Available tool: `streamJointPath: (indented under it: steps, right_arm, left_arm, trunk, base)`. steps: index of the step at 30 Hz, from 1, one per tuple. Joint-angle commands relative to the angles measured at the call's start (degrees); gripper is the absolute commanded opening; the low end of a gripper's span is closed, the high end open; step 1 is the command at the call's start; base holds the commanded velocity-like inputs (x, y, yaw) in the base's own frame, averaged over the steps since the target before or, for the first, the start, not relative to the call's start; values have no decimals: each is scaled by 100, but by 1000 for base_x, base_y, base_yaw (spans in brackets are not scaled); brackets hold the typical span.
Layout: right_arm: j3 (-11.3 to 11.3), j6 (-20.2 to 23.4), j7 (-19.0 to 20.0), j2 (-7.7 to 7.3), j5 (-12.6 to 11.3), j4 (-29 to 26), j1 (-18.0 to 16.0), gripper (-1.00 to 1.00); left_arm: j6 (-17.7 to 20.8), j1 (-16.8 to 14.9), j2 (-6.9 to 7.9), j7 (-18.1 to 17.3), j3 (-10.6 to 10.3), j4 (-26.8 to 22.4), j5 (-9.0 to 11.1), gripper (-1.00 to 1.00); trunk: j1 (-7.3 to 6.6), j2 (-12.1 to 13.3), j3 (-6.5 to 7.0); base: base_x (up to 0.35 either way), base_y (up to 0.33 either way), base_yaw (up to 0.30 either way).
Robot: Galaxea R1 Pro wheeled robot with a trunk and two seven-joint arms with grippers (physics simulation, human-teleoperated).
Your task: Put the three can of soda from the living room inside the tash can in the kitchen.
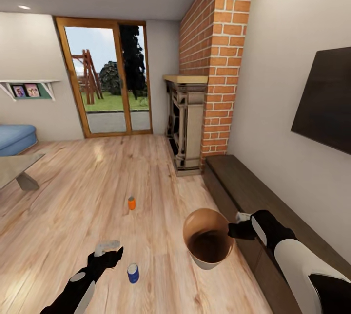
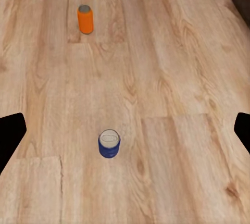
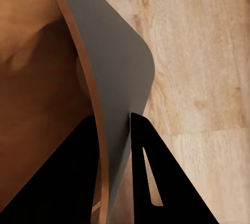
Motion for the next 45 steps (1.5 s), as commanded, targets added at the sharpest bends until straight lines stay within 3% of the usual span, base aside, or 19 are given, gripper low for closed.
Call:
streamJointPath:
  steps: [1, 36, 45]
  right_arm:
    - [-21, 18, 27, 1, -114, -4, -3, -100]
    - [-21, 18, 27, 1, -114, -4, -3, -100]
    - [-21, 18, 25, 1, -114, -4, -2, -100]
  left_arm:
    - [0, 0, 0, 0, 0, 1, -2, 100]
    - [7, 0, -2, 0, 4, 5, -17, 100]
    - [-6, 0, -8, 0, 8, 2, -9, 100]
  trunk:
    - [0, 0, 1]
    - [0, 0, 1]
    - [0, 0, 1]
  base:
    - [324, 0, -13]
    - [322, 7, -1]
    - [93, 117, 0]
